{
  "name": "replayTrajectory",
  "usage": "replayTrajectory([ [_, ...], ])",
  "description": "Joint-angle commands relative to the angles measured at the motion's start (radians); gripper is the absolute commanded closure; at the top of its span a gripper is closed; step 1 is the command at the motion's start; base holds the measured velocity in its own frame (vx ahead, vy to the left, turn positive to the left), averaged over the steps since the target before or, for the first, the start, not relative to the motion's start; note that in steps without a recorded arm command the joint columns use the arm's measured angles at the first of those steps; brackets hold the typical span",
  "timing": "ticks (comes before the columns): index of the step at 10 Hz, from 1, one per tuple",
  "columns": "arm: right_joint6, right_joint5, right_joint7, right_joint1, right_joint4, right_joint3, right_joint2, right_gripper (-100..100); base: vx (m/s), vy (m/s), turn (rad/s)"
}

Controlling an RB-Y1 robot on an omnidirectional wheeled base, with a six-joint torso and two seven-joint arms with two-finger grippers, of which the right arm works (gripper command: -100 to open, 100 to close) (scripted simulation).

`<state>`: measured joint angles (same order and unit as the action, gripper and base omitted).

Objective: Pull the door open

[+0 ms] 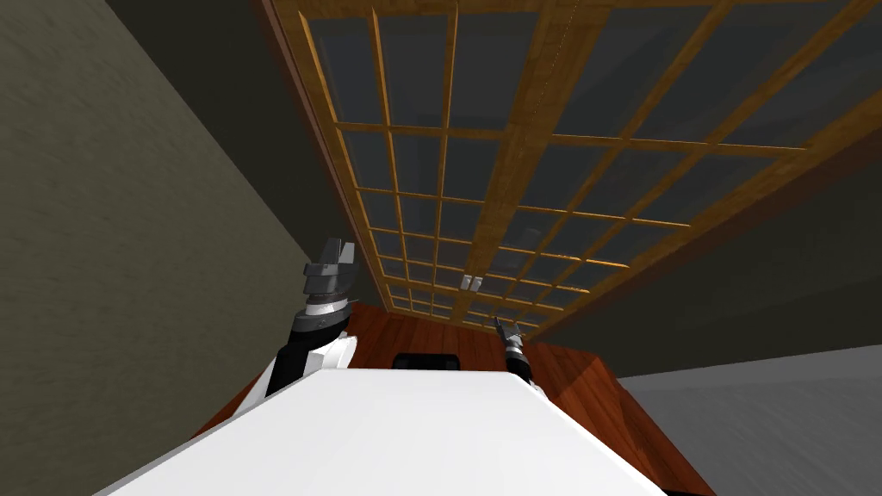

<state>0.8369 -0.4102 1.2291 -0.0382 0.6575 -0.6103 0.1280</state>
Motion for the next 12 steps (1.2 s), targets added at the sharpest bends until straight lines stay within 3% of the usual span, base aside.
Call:
replayTrajectory([
  [1,0.02,0.004,0.012,0.029,-0.041,-0.003,0.007,-100,0.115,-0.007,0.069],
  [3,0.022,0.002,0.015,0.06,-0.035,0.006,-0.006,-100,0.147,-0.005,0.143],
  [5,0.023,0.001,0.015,0.066,-0.033,0.009,-0.009,-100,0.107,0.0,0.019],
  [9,0.028,-0.006,0.018,0.124,-0.02,0.033,-0.033,-100,0.214,0.004,0.128],
  [10,0.032,-0.004,0.019,0.121,-0.03,0.029,-0.026,-100,0.073,-0.01,-0.017],
  [11,0.032,-0.004,0.019,0.121,-0.03,0.029,-0.026,100,-0.03,0.018,0.004],
  [12,0.032,-0.004,0.019,0.121,-0.03,0.029,-0.026,100,-0.039,0.015,0.017],
])
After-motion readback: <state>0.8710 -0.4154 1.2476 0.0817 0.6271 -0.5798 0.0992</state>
